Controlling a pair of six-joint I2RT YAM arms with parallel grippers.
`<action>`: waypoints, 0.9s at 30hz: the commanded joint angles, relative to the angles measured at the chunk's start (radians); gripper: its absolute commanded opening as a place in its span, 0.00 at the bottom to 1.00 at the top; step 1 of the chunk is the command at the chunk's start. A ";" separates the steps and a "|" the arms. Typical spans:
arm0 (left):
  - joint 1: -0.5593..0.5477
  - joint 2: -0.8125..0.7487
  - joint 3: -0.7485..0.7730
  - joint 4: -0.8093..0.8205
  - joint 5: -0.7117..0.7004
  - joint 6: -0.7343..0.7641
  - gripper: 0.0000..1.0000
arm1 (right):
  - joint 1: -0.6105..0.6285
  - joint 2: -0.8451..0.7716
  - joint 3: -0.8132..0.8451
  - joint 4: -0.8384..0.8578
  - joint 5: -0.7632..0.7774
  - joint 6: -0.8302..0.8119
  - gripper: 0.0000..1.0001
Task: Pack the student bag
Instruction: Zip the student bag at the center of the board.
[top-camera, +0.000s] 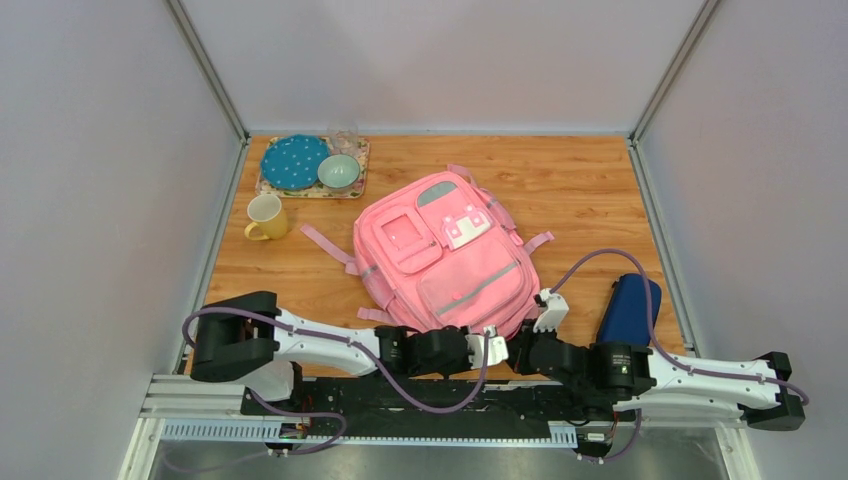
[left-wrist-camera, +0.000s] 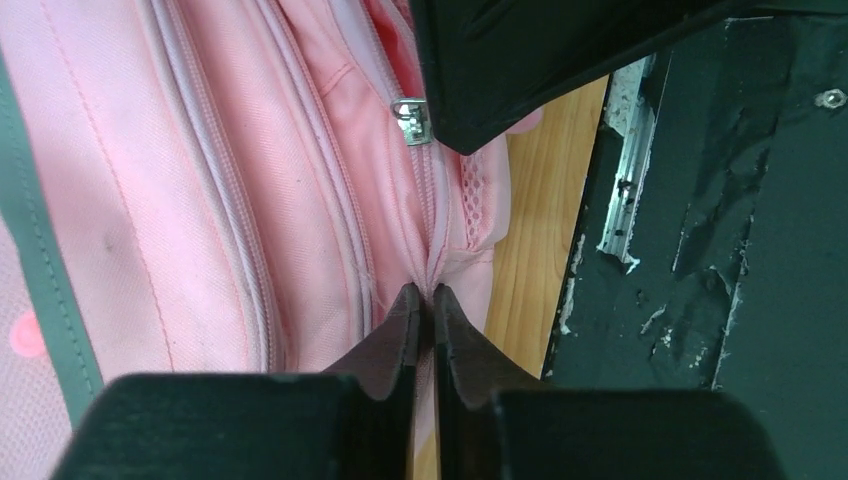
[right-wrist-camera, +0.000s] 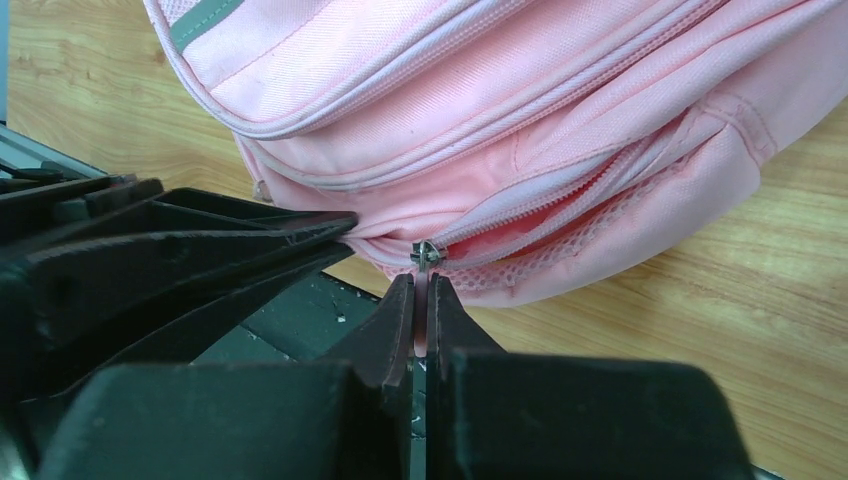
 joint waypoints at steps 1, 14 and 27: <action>-0.008 0.046 0.043 -0.024 -0.012 -0.031 0.00 | 0.001 -0.012 0.022 0.019 0.038 -0.006 0.00; -0.006 -0.324 -0.323 -0.091 -0.173 -0.175 0.00 | -0.004 0.039 0.045 -0.148 0.121 0.124 0.00; -0.008 -0.988 -0.558 -0.433 -0.413 -0.537 0.00 | -0.025 0.234 0.076 -0.053 0.165 0.121 0.00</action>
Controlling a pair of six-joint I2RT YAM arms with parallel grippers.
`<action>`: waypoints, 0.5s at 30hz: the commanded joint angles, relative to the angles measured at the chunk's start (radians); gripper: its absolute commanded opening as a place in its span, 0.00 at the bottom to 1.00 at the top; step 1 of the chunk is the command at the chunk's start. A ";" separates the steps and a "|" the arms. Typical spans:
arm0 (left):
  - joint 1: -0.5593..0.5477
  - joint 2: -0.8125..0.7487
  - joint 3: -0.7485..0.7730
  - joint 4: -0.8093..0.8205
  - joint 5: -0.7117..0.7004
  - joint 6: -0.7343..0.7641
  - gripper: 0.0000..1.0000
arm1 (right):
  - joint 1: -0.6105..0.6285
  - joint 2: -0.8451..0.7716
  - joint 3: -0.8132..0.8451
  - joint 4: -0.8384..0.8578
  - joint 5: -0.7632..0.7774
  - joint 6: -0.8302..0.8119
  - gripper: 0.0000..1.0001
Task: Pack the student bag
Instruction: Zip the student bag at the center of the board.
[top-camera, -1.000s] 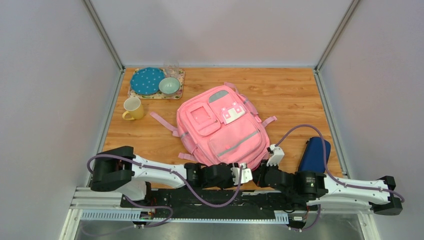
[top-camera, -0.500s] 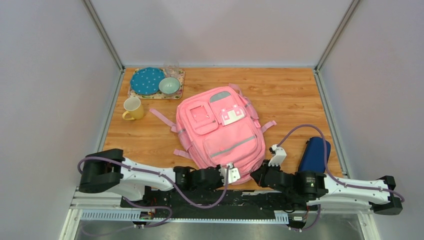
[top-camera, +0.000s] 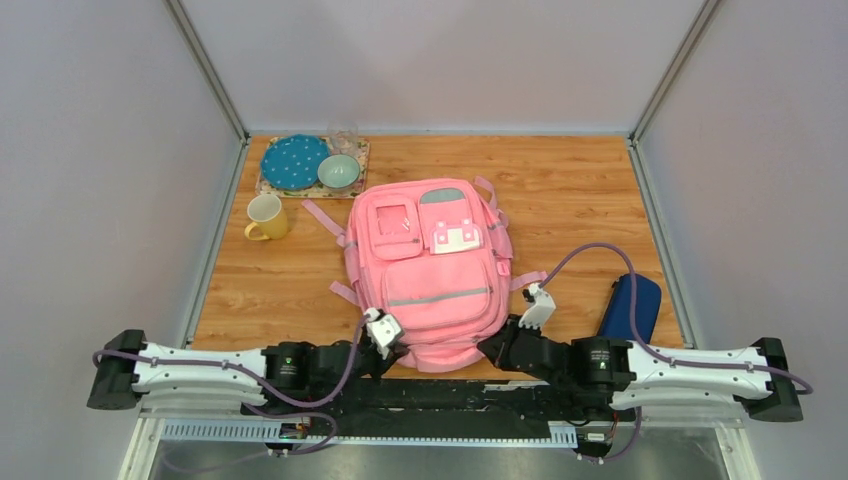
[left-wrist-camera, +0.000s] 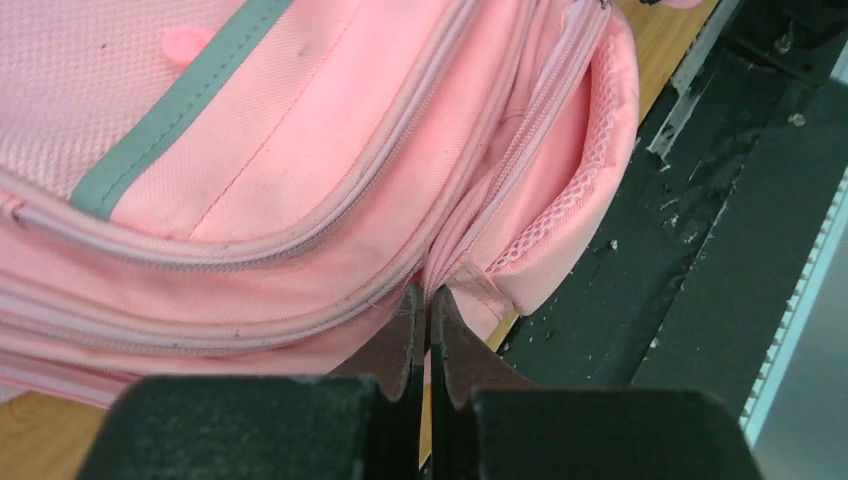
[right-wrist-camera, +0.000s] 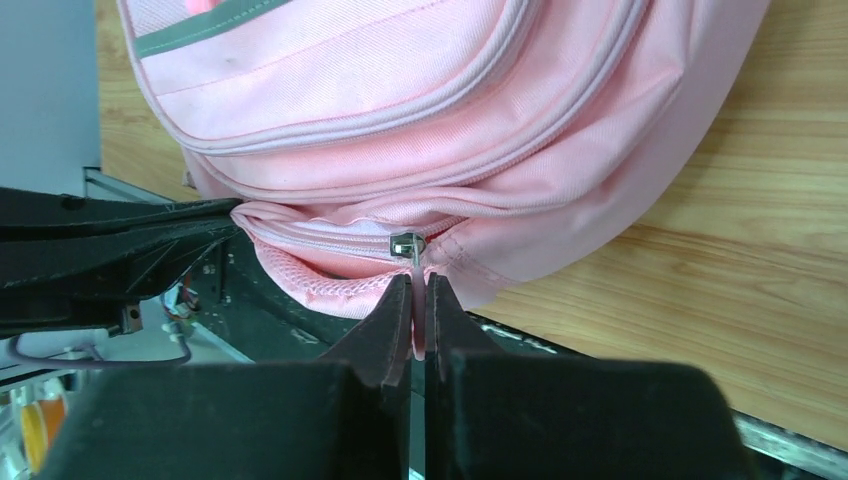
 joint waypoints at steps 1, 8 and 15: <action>0.007 -0.211 -0.072 -0.299 -0.190 -0.148 0.00 | -0.026 0.020 0.002 -0.150 0.144 -0.040 0.00; 0.007 -0.273 -0.019 -0.287 -0.102 -0.050 0.38 | -0.026 0.039 -0.004 0.064 0.018 -0.239 0.00; 0.007 0.037 0.186 -0.209 0.003 0.108 0.46 | -0.025 0.206 0.072 0.176 -0.213 -0.380 0.00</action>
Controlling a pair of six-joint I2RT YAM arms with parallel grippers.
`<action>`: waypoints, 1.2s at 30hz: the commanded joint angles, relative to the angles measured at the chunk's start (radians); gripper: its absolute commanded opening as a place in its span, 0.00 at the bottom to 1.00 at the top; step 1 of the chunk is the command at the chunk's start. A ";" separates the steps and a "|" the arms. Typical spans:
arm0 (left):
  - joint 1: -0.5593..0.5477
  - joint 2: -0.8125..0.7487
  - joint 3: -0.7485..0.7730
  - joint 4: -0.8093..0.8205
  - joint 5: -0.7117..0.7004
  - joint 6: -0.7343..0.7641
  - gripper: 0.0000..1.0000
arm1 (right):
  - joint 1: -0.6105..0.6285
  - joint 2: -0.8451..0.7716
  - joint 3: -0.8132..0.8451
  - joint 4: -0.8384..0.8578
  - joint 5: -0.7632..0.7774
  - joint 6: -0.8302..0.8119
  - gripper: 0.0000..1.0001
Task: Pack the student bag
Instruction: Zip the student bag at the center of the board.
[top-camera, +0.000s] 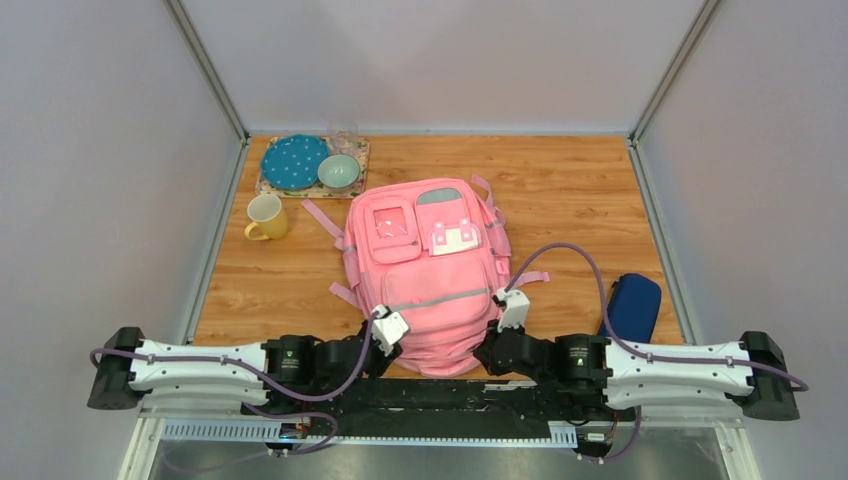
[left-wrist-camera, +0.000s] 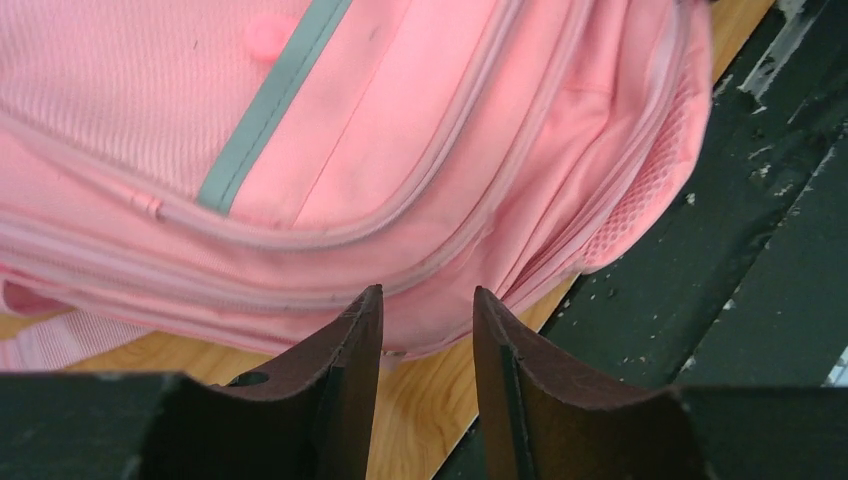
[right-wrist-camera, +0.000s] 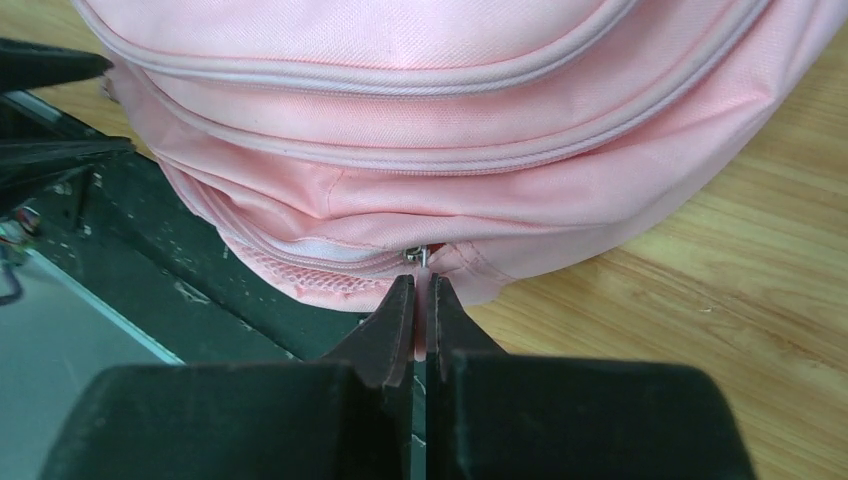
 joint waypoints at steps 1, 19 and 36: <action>0.002 0.154 0.130 0.080 0.079 0.136 0.47 | -0.001 0.100 0.078 0.047 -0.124 -0.110 0.00; 0.002 0.441 0.139 0.358 0.337 0.133 0.53 | 0.002 0.048 -0.032 0.058 -0.131 -0.035 0.02; 0.002 0.653 0.193 0.521 0.366 0.194 0.57 | 0.002 0.125 -0.038 0.138 -0.157 -0.030 0.00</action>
